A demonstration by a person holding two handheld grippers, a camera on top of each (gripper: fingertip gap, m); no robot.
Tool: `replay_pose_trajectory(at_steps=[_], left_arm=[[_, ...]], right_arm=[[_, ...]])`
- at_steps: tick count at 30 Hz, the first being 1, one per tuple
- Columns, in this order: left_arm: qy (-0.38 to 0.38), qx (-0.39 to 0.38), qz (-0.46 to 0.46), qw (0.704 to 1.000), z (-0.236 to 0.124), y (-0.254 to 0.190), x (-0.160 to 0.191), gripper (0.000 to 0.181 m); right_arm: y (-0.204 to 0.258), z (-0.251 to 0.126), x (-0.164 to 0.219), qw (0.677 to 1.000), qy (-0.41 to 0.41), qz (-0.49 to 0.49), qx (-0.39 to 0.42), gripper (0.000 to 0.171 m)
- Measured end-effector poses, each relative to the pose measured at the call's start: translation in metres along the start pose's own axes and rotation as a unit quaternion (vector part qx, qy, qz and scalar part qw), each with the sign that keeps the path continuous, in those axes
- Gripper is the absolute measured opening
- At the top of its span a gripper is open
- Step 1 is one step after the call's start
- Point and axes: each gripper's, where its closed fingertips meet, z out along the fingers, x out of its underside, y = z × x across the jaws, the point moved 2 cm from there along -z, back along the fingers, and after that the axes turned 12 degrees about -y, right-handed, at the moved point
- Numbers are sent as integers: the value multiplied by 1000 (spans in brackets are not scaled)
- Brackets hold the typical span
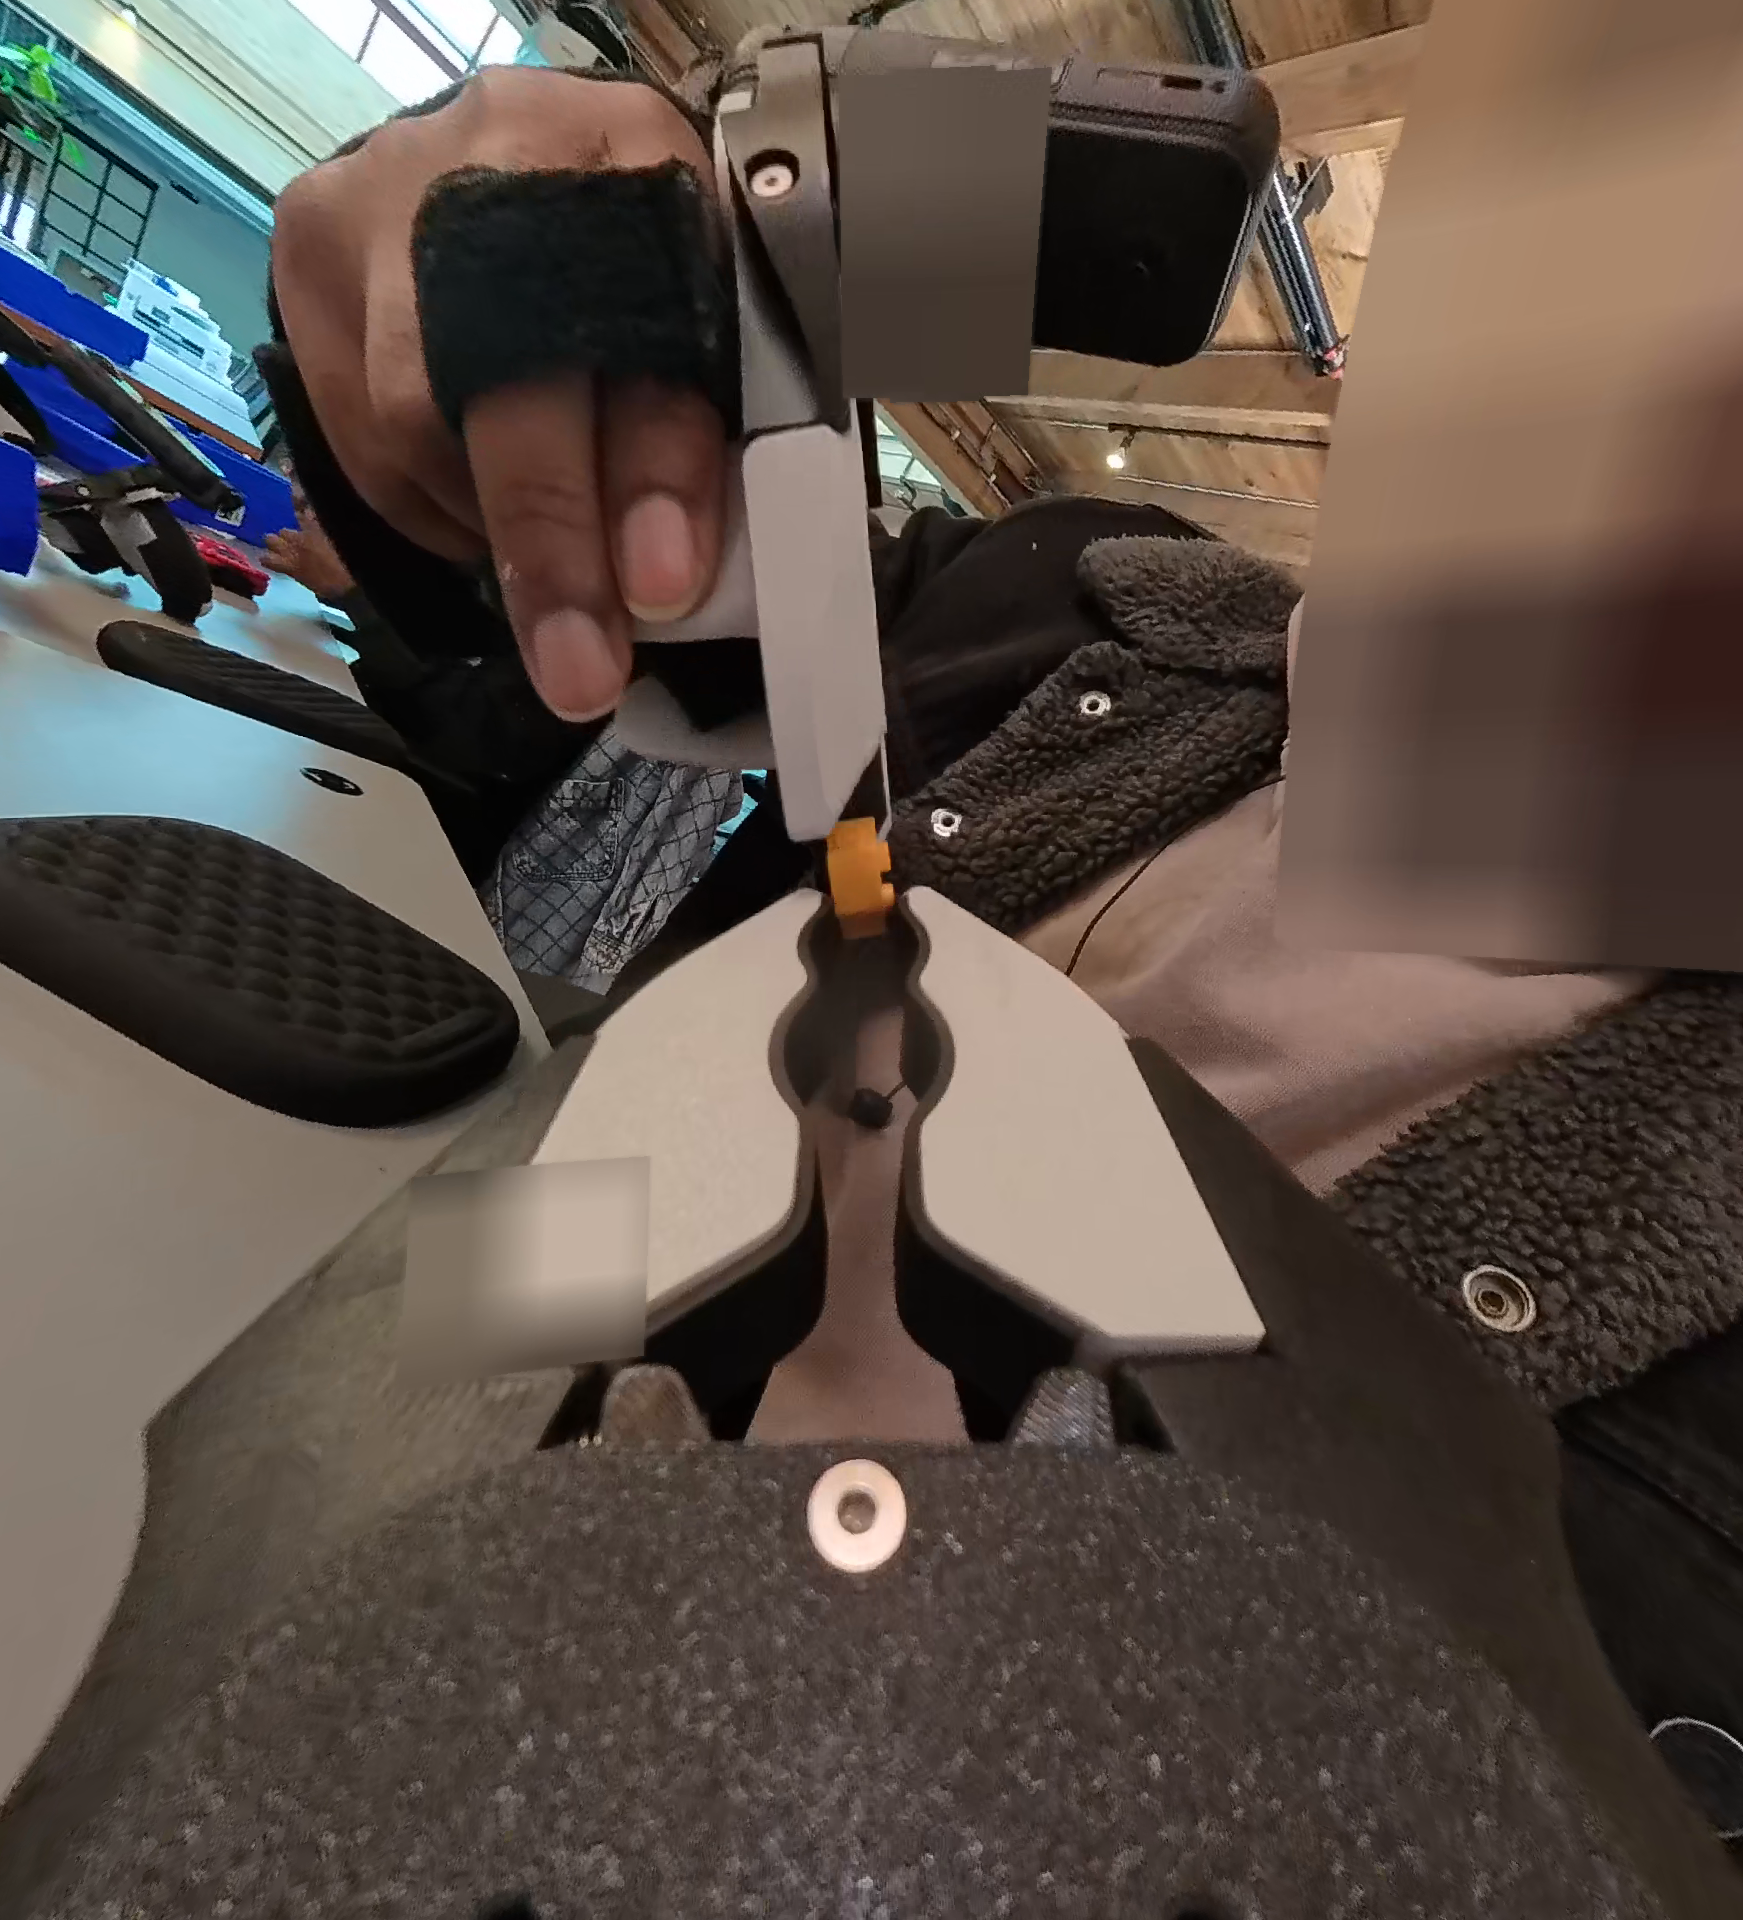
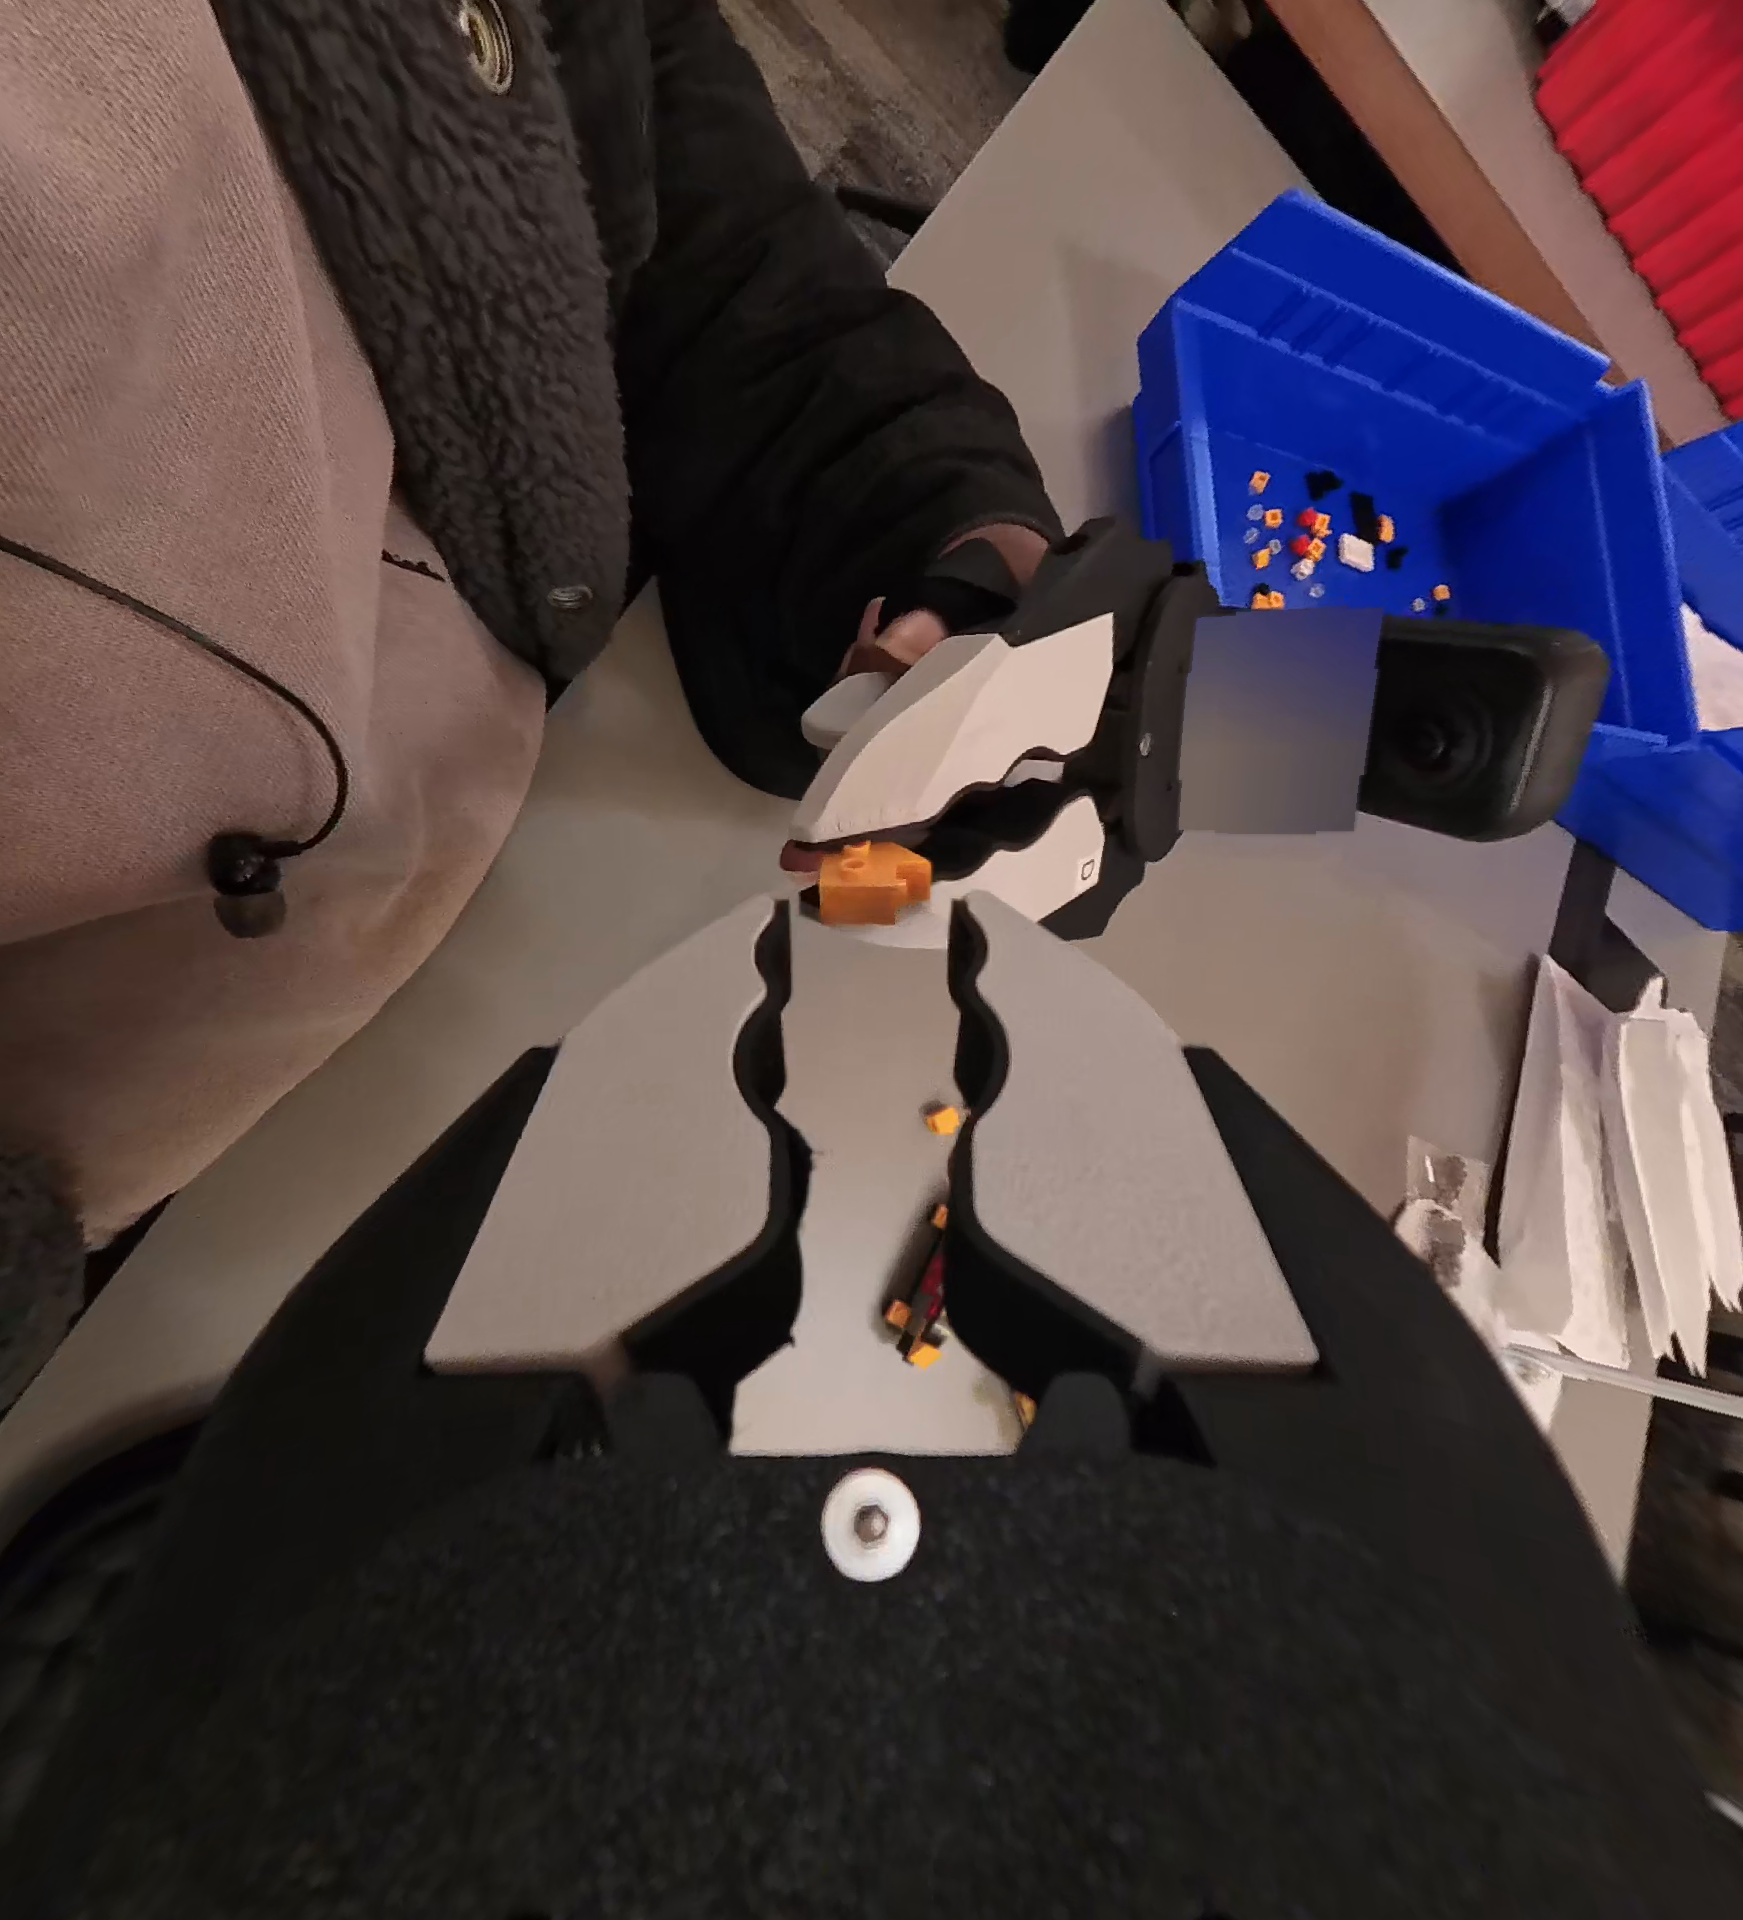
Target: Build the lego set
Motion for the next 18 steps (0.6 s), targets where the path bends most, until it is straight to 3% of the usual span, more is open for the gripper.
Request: replay_pose_trajectory(at_steps=[18], left_arm=[[-26, -26, 9, 999, -3, 8, -6, 10]], right_arm=[[-1, 7, 5, 998, -50, 6, 25, 20]])
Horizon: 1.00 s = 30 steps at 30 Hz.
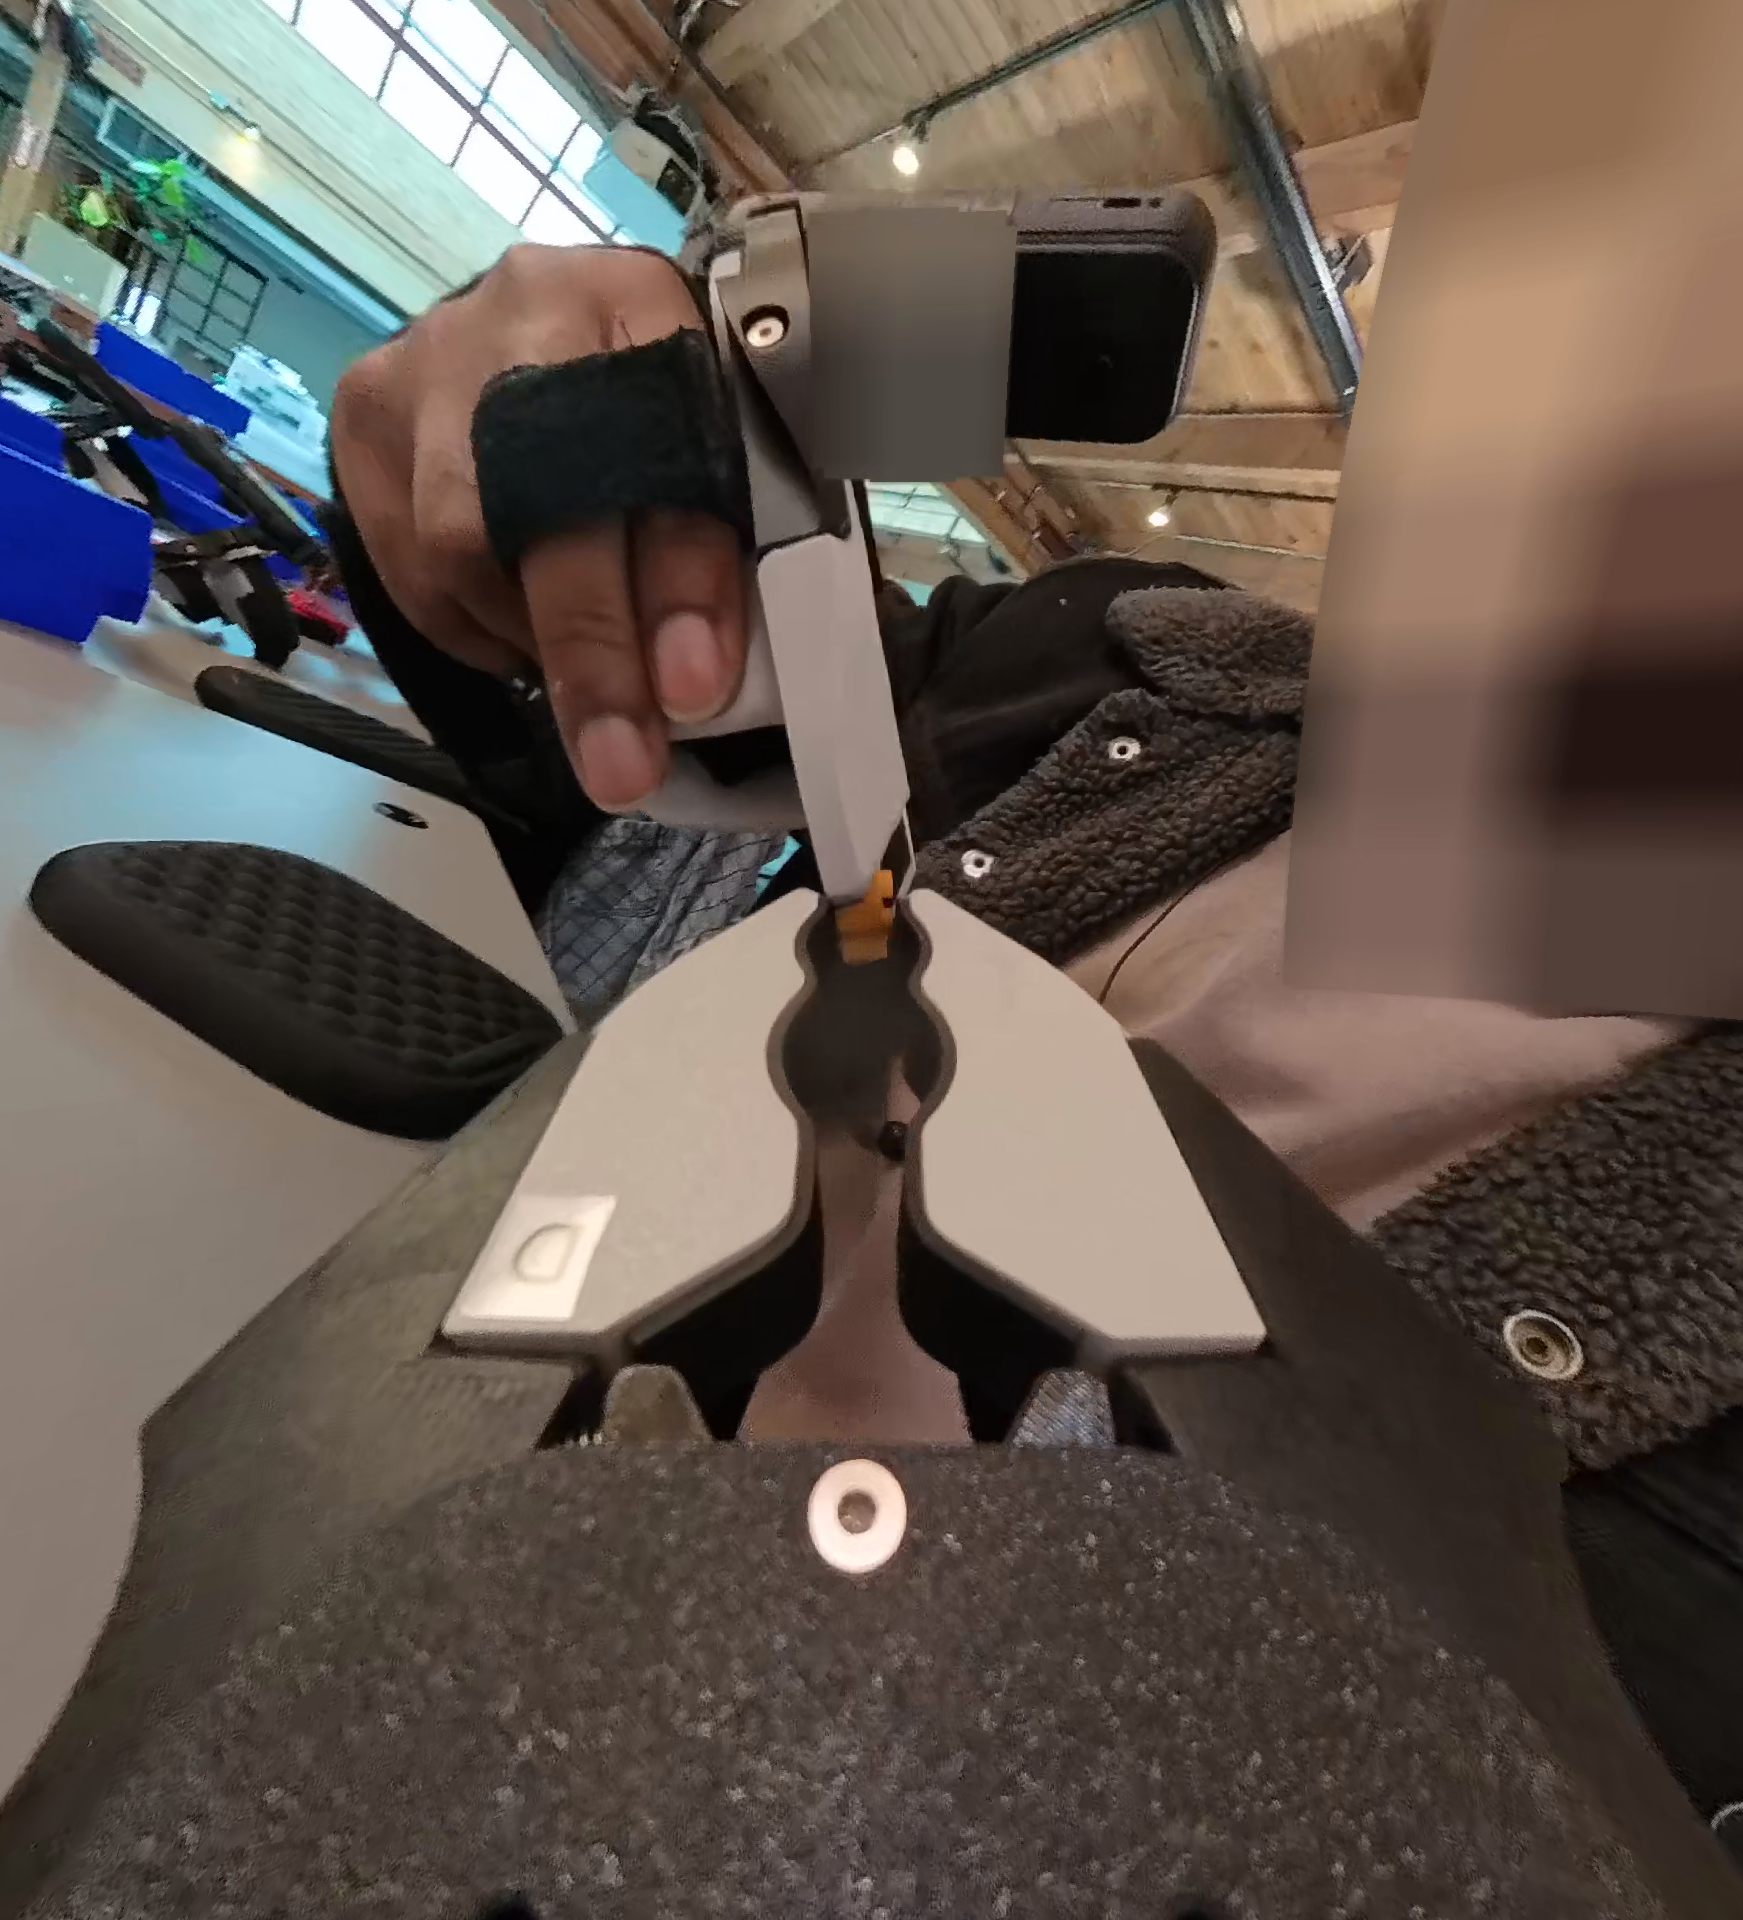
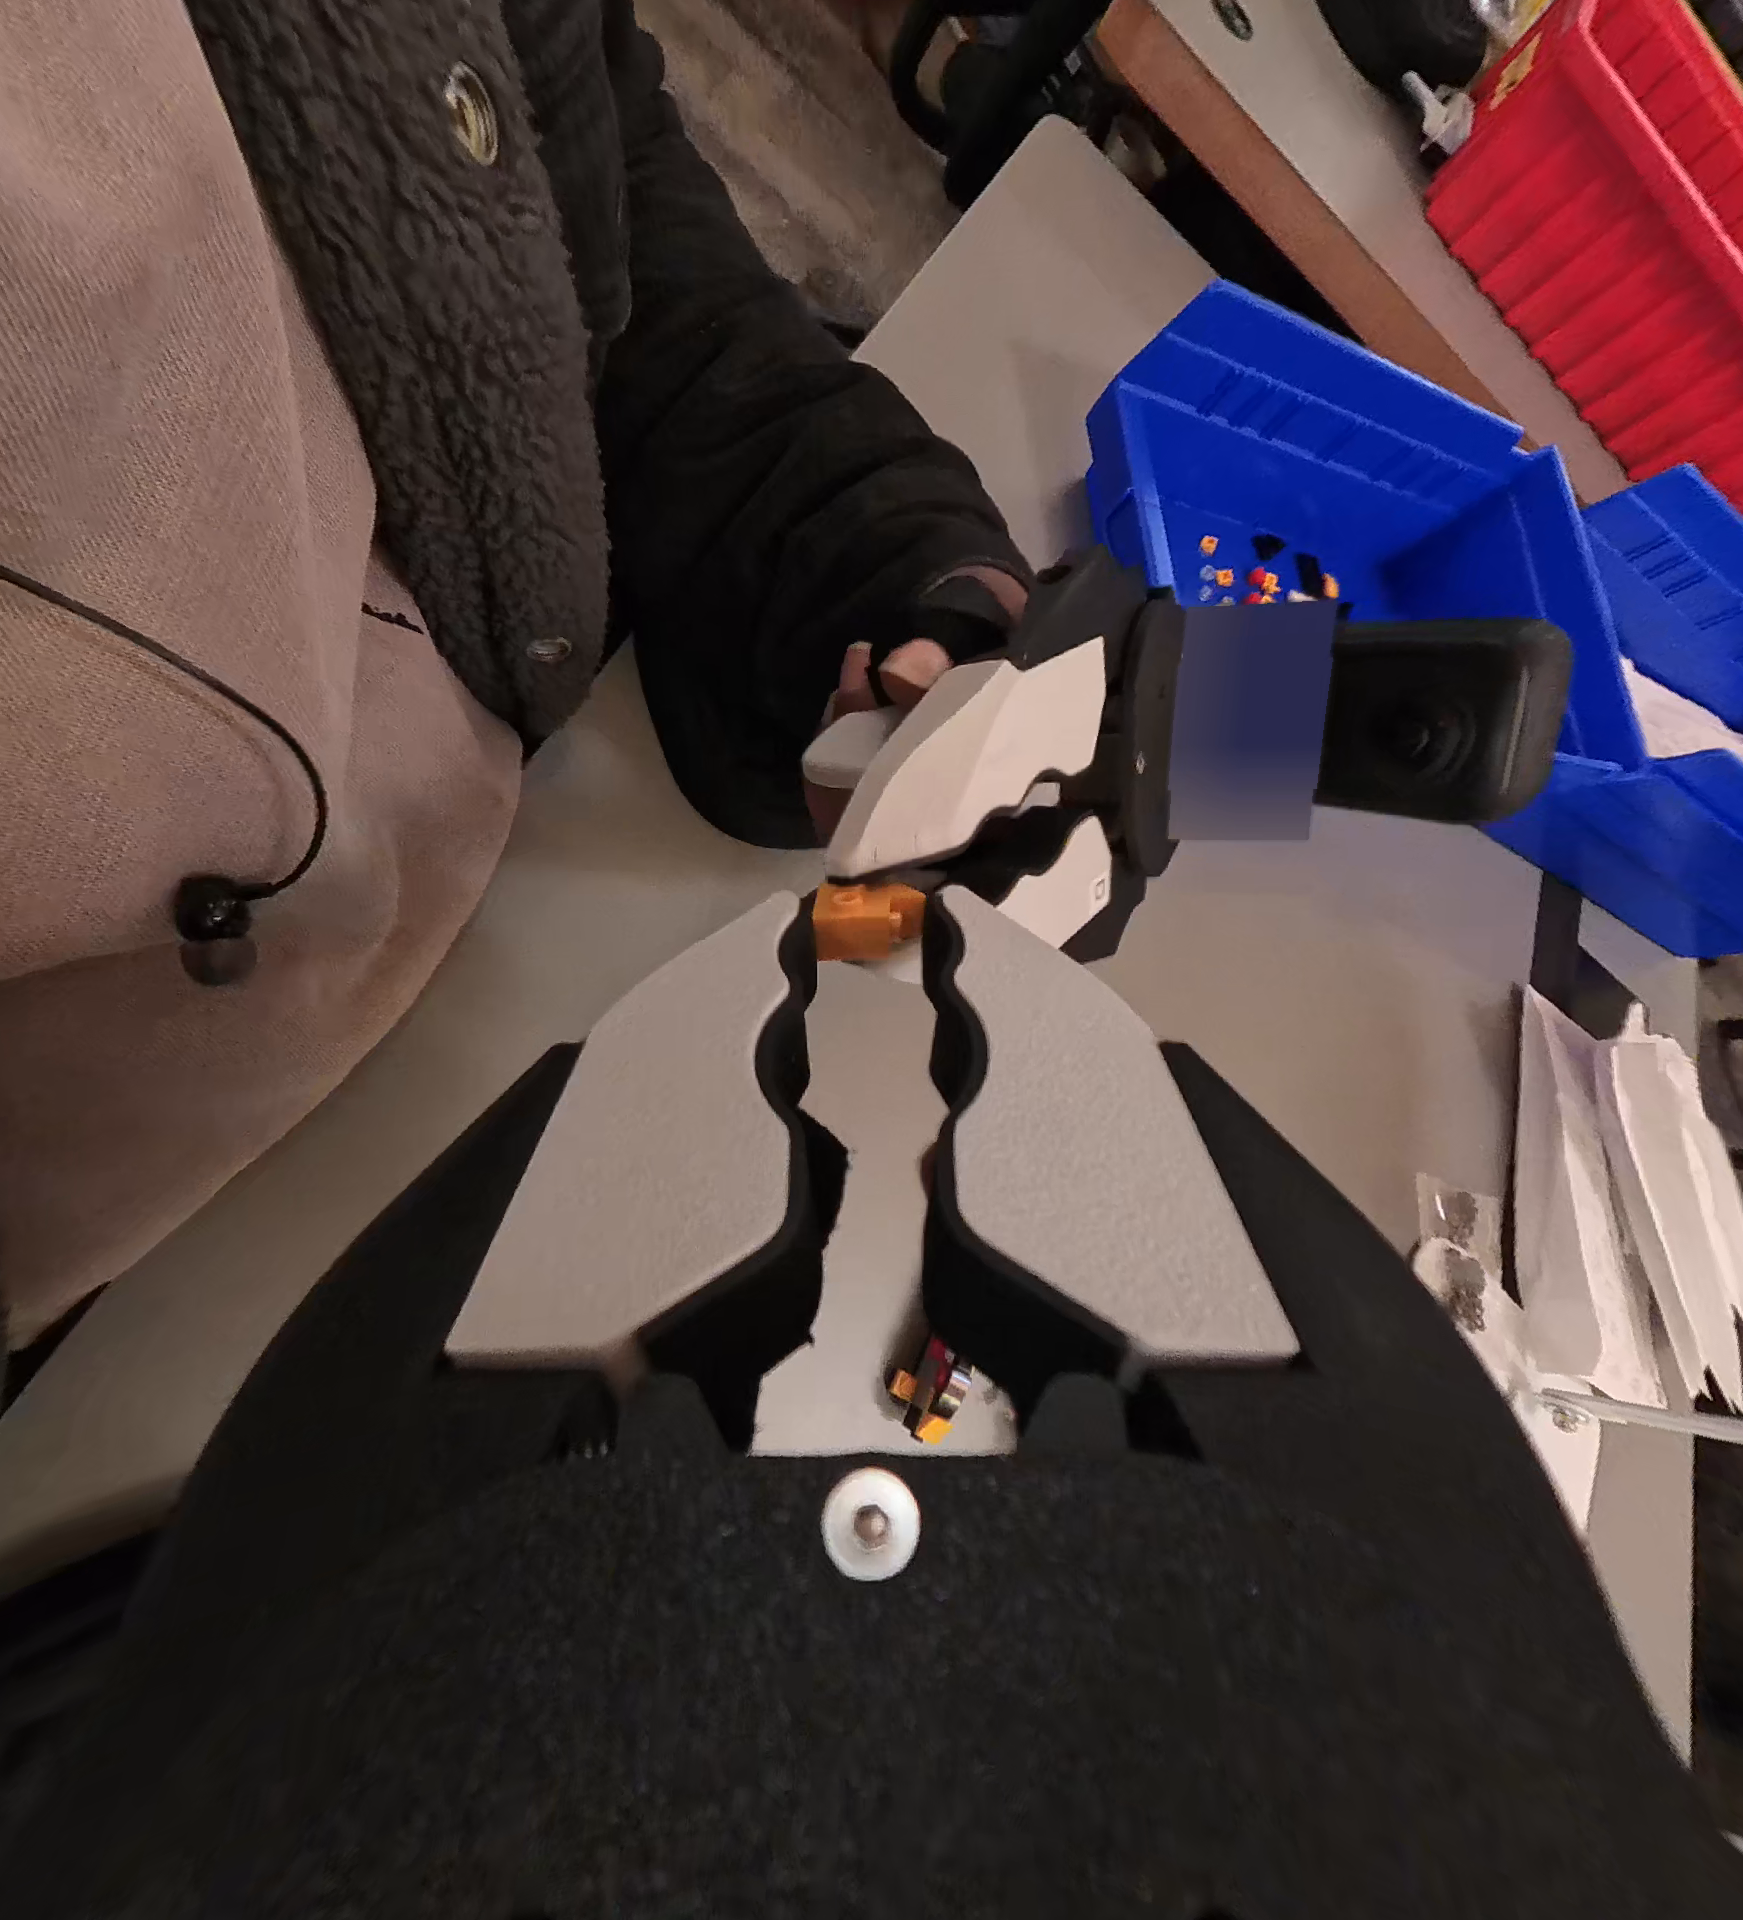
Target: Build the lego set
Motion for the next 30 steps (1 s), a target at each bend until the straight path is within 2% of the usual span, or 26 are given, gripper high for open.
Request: replay_pose_trajectory(at_steps=[3, 5, 6, 10, 13, 19, 21, 24, 30], left_arm=[[20, -47, 31, 998, -1, 11, 3, 10], [57, -86, 85, 991, -4, 19, 9, 10], [76, -110, 119, 984, -6, 24, 10, 10], [163, -182, 221, 944, -13, 48, 19, 10], [233, -199, 254, 917, -17, 63, 28, 10], [302, -193, 264, 895, -10, 84, 30, 10], [297, -203, 263, 895, -11, 91, 25, 10], [279, -214, 245, 903, -17, 97, 21, 10], [257, -274, 258, 890, -39, 106, 7, 13]], right_arm=[[1, -1, 10, 999, 6, 21, 36, 21], [4, -7, 20, 997, 8, 56, 57, 34], [5, -12, 25, 994, -3, 82, 68, 35], [13, -20, 53, 971, -37, 200, 127, 22], [20, -19, 76, 959, -27, 233, 157, 22], [19, -11, 93, 953, -28, 251, 170, 19], [15, -15, 99, 951, -27, 249, 181, 10], [8, -14, 104, 945, -27, 258, 198, 10], [-7, 7, 128, 935, 14, 264, 238, 10]])
